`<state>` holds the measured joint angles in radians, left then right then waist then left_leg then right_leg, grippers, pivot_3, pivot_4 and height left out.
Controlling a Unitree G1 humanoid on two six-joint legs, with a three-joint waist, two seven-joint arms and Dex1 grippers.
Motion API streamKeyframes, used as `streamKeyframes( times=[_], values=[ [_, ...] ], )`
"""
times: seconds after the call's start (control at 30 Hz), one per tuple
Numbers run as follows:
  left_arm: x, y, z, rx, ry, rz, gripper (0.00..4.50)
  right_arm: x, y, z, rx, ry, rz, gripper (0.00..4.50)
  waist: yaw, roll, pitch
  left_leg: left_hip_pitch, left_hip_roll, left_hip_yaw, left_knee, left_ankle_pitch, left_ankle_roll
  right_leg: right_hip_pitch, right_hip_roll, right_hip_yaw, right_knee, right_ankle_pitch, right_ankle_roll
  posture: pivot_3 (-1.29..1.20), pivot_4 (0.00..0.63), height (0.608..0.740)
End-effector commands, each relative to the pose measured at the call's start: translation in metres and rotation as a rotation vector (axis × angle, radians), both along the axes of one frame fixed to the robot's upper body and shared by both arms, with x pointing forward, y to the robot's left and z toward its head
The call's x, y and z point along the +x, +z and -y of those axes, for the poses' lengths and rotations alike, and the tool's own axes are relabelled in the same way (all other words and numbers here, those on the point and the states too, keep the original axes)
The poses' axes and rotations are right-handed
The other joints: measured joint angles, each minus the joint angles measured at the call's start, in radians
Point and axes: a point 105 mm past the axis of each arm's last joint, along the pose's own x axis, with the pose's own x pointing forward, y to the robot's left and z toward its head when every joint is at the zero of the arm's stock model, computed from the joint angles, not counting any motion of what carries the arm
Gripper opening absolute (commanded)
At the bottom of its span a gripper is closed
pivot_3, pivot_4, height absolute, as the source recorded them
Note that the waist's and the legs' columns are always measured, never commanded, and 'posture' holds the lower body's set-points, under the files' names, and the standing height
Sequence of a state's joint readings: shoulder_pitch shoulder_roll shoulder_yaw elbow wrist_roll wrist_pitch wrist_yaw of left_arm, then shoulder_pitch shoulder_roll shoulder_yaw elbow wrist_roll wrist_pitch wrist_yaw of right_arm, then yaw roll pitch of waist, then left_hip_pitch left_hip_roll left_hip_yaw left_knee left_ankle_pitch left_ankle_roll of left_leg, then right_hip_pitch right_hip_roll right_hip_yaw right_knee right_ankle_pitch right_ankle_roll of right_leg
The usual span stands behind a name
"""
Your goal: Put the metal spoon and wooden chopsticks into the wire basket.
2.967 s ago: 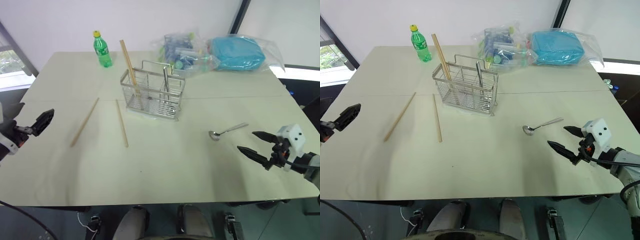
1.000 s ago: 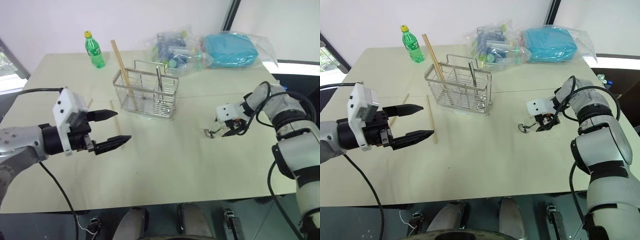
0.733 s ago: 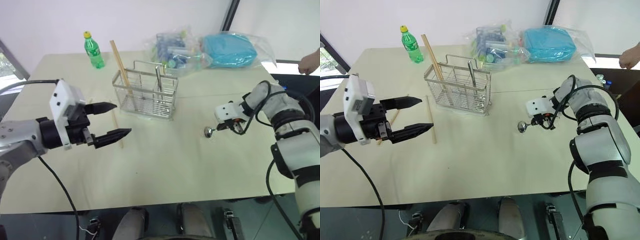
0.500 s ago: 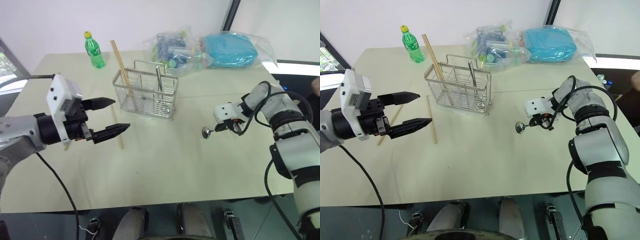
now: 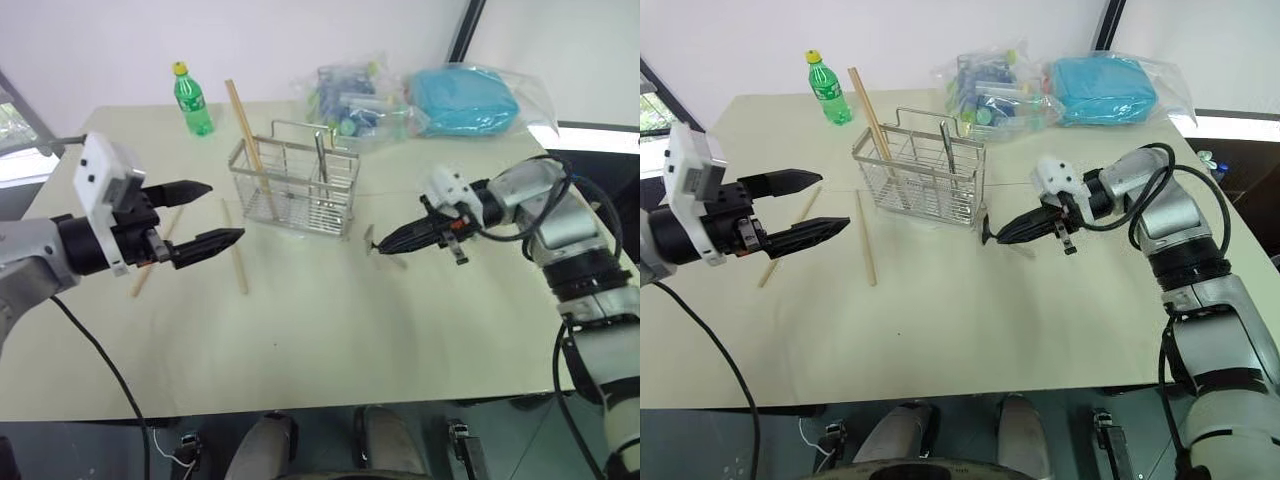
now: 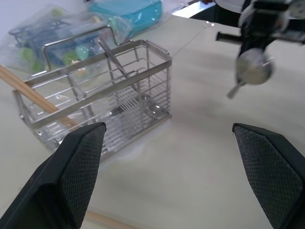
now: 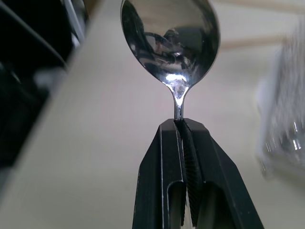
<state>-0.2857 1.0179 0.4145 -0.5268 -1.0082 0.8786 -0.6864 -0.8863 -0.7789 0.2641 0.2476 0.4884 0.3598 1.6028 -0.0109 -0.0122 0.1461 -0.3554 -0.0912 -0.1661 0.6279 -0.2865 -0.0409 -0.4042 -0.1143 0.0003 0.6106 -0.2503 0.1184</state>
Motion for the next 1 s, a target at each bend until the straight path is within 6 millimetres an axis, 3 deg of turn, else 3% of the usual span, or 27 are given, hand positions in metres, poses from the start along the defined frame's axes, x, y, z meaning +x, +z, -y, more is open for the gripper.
streamKeyframes(
  times=[0.03,0.23,0.4,0.6,0.9,1.0],
  values=[
    [0.003,0.015,-0.003,0.012,0.008,0.075,4.50,-0.010,0.048,-0.015,0.211,-0.009,-0.029,0.03,-0.001,0.000,0.000,0.000,0.000,0.000,0.000,0.000,0.000,0.000,0.000,0.000,0.000,0.000,0.000,0.00,0.150,0.713],
    [0.006,0.016,0.000,0.007,-0.006,0.085,4.50,0.012,0.104,-0.046,0.511,-0.180,0.002,0.03,-0.003,0.000,0.000,0.000,0.000,0.000,-0.001,0.000,0.000,-0.002,0.000,0.000,0.001,0.000,0.000,0.00,0.150,0.713],
    [0.010,0.020,0.001,-0.004,-0.002,0.103,4.50,0.040,0.124,-0.066,0.642,-0.333,0.040,0.03,0.000,-0.003,-0.002,-0.001,0.000,0.000,-0.001,0.001,-0.001,-0.003,0.000,0.000,0.002,0.000,0.000,0.00,0.150,0.713],
    [0.013,0.024,0.000,-0.016,0.013,0.121,4.50,0.081,0.117,-0.069,0.693,-0.516,0.057,0.03,-0.002,-0.003,-0.002,-0.001,-0.001,0.000,0.000,0.001,-0.002,-0.003,0.000,0.000,0.002,0.000,0.000,0.00,0.150,0.713],
    [0.011,0.031,-0.005,-0.023,0.052,0.144,4.50,0.108,0.078,-0.068,0.631,-0.614,0.060,0.03,-0.013,-0.003,-0.002,-0.001,0.000,0.001,-0.002,0.003,-0.006,-0.004,0.000,0.000,0.002,0.000,0.000,0.00,0.150,0.713],
    [0.011,0.031,-0.006,-0.023,0.060,0.146,4.50,0.112,0.068,-0.069,0.613,-0.642,0.022,0.99,-0.013,-0.003,-0.002,-0.001,0.000,0.001,-0.002,0.003,-0.006,-0.004,0.000,0.000,0.002,0.000,0.000,0.00,0.150,0.713]
  ],
)
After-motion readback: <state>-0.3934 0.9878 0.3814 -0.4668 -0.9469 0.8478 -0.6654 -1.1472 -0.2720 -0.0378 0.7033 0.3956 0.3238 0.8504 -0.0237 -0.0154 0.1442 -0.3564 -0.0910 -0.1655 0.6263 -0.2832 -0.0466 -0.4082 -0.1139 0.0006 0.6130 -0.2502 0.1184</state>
